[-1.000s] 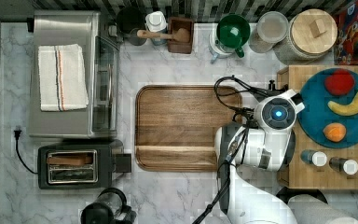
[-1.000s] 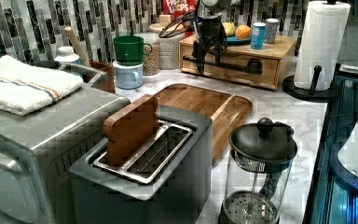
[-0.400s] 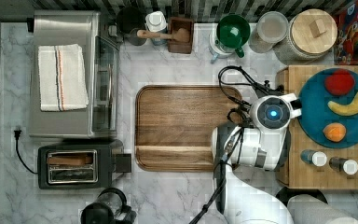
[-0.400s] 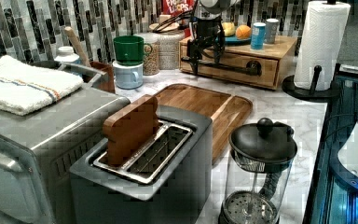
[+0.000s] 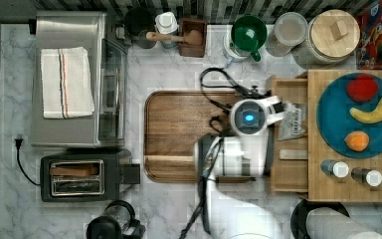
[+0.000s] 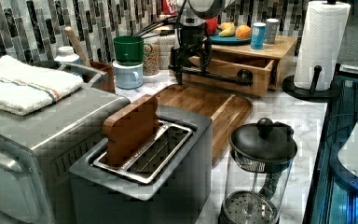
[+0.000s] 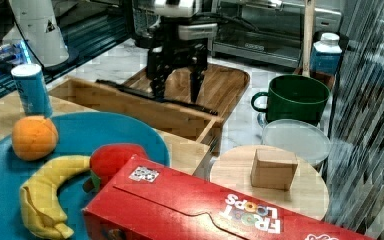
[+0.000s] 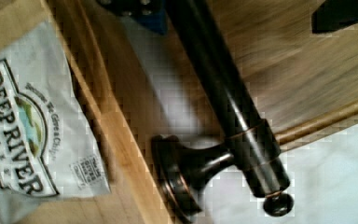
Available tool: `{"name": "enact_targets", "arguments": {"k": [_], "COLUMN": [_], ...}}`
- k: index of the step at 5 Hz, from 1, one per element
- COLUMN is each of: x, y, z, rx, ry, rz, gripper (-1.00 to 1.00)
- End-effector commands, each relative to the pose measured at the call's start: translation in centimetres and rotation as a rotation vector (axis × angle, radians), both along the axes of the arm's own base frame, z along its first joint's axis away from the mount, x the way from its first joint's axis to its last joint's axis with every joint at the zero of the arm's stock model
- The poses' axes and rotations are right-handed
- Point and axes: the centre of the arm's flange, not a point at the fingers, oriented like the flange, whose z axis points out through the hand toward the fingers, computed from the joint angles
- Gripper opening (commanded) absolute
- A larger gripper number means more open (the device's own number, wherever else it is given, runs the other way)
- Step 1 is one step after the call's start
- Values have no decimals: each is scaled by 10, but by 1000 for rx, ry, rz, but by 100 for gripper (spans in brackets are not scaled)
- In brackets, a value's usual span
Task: Open the drawer.
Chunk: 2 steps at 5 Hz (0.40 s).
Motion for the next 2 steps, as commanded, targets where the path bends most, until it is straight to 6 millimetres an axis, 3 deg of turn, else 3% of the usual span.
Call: {"name": "enact_targets", "arguments": {"k": [1,2], "x": [-44,-44], "y": [195,195], "z": [-9,-9], "rx": [47,47], "ry": [-12,-12], "rz": [306,306], "gripper": [100,100]}}
